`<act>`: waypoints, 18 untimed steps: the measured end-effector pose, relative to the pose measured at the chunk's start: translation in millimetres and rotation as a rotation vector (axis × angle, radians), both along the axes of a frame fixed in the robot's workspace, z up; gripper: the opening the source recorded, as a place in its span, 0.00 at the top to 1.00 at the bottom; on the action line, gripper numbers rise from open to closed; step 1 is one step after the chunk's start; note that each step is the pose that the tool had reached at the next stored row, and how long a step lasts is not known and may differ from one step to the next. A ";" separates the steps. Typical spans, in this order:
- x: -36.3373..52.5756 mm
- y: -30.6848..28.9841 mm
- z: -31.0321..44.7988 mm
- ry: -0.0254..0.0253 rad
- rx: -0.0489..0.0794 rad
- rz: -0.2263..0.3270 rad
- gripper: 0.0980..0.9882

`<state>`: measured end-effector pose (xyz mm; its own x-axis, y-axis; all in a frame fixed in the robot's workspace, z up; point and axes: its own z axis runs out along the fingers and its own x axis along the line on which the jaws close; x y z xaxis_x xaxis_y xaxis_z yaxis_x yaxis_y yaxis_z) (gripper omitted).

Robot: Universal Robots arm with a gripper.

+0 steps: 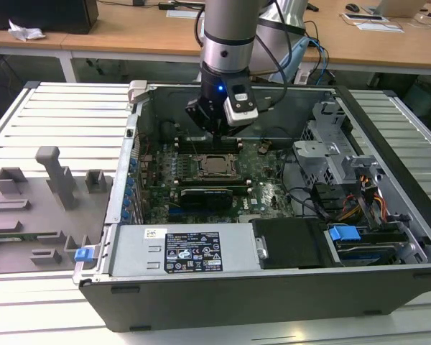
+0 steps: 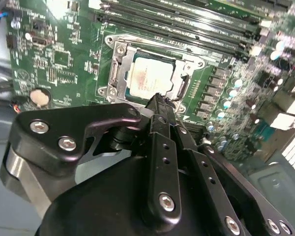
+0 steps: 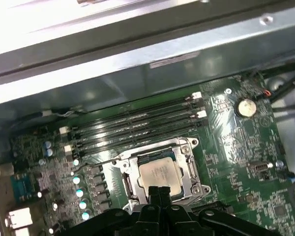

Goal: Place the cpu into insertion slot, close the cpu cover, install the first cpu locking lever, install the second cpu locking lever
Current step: 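Install the first cpu locking lever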

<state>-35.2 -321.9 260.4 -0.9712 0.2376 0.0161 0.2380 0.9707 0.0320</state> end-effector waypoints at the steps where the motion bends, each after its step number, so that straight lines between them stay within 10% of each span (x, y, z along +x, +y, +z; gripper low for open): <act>1: 0.0 0.0 0.0 0.0000 0.000 0.017 0.99; 18: -4.4 0.0 5.6 0.0000 0.000 0.205 0.99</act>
<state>-39.6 -321.9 266.1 -0.9993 0.0345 0.0161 0.0350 0.9989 0.0320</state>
